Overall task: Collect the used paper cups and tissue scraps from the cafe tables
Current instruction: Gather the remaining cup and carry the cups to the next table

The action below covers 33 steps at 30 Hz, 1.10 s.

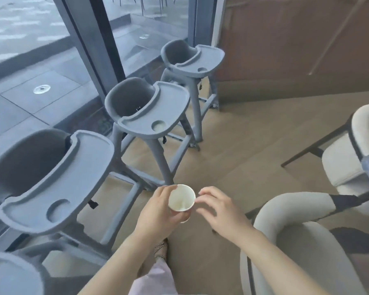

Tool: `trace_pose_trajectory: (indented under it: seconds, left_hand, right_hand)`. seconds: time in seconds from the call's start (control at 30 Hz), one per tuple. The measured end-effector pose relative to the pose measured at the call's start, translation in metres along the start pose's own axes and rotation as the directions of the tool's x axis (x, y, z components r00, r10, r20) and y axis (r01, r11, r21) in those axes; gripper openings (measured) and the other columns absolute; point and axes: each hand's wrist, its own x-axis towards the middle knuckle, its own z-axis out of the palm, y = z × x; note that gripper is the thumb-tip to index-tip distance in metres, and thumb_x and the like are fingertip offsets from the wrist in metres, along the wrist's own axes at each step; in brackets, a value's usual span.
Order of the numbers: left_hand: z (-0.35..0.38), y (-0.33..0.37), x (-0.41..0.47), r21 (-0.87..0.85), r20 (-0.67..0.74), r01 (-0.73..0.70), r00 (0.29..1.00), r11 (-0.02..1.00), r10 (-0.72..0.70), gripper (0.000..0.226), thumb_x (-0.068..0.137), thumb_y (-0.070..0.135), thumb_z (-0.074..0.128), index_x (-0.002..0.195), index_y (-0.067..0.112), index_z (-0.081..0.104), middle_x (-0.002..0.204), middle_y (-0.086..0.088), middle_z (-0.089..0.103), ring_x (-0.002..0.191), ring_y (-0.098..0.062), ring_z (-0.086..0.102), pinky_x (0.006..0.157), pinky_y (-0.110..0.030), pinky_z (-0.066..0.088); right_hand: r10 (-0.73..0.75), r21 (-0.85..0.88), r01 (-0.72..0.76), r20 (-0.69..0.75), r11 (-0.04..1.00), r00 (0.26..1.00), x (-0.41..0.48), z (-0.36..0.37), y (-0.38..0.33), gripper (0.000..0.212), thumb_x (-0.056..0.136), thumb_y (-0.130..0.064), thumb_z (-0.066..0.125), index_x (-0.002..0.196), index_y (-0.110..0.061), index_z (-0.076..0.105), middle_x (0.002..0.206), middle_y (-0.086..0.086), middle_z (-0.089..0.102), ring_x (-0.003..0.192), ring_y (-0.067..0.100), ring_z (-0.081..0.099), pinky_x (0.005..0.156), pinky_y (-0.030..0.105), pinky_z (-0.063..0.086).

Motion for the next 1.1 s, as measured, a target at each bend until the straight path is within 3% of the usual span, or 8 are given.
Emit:
trace_pose_trajectory:
  seconds: [0.17,0.33,0.5,0.63,0.73,0.9,1.1]
  left_hand:
    - [-0.009,-0.001,0.104,0.056,0.161,-0.155,0.976,0.986,0.145,0.062,0.067,0.059,0.067,0.12,0.036,0.044,0.119,0.02,0.047,0.103,-0.003,0.053,0.078,-0.024,0.048]
    - [-0.002,0.025,0.2,0.046,0.304,-0.292,0.915,0.955,0.265,0.063,0.069,0.052,0.07,0.123,0.032,0.045,0.123,0.016,0.047,0.094,-0.005,0.057,0.074,-0.029,0.051]
    - [0.033,0.071,0.276,-0.018,0.464,-0.388,0.813,0.922,0.351,0.063,0.071,0.054,0.069,0.125,0.031,0.045,0.121,0.018,0.046,0.082,0.004,0.054,0.075,-0.023,0.047]
    - [0.081,0.117,0.352,-0.046,0.554,-0.496,0.71,0.867,0.436,0.063,0.071,0.053,0.069,0.124,0.027,0.048,0.122,0.014,0.048,0.1,-0.005,0.056,0.08,-0.023,0.047]
    - [0.119,0.163,0.409,-0.045,0.607,-0.549,0.649,0.835,0.459,0.062,0.07,0.052,0.07,0.123,0.027,0.049,0.124,0.013,0.048,0.099,-0.008,0.058,0.081,-0.026,0.048]
    - [0.178,0.251,0.475,-0.107,0.675,-0.678,0.488,0.727,0.554,0.059,0.071,0.049,0.071,0.122,0.027,0.05,0.123,0.015,0.049,0.099,-0.009,0.057,0.077,-0.024,0.048]
    - [0.25,0.33,0.517,-0.259,0.765,-0.693,0.279,0.673,0.581,0.06,0.067,0.046,0.066,0.122,0.028,0.048,0.123,0.016,0.048,0.093,-0.004,0.051,0.077,-0.018,0.042]
  right_hand:
    - [0.147,0.018,-0.146,-0.126,0.989,0.981,0.069,-0.016,0.015,0.016,0.083,-0.023,0.065,0.098,-0.026,0.064,0.11,-0.01,0.056,0.091,0.006,0.055,0.078,0.016,0.041]
    - [0.247,-0.013,-0.257,-0.236,0.966,0.94,0.112,-0.038,0.043,0.015,0.088,-0.027,0.055,0.099,-0.026,0.064,0.12,-0.009,0.056,0.099,0.012,0.057,0.077,0.025,0.049]
    - [0.352,-0.071,-0.386,-0.286,0.92,0.891,0.128,-0.074,0.096,0.019,0.089,-0.023,0.054,0.105,-0.026,0.064,0.128,-0.006,0.054,0.114,0.013,0.052,0.087,0.026,0.047]
    - [0.434,-0.05,-0.483,-0.368,0.874,0.822,0.147,-0.113,0.158,0.021,0.09,-0.023,0.052,0.107,-0.028,0.063,0.131,-0.007,0.053,0.116,0.014,0.05,0.091,0.028,0.046]
    - [0.483,-0.036,-0.54,-0.401,0.841,0.779,0.161,-0.152,0.204,0.022,0.092,-0.027,0.048,0.11,-0.03,0.061,0.134,-0.012,0.048,0.119,0.012,0.046,0.092,0.03,0.044]
    - [0.586,0.018,-0.663,-0.485,0.749,0.649,0.169,-0.219,0.265,0.023,0.094,-0.029,0.047,0.111,-0.027,0.061,0.136,-0.01,0.045,0.123,0.009,0.041,0.096,0.026,0.039]
    - [0.689,0.145,-0.791,-0.6,0.594,0.407,0.149,-0.264,0.309,0.023,0.092,-0.029,0.048,0.112,-0.033,0.057,0.133,-0.016,0.044,0.116,0.006,0.047,0.086,0.025,0.045]
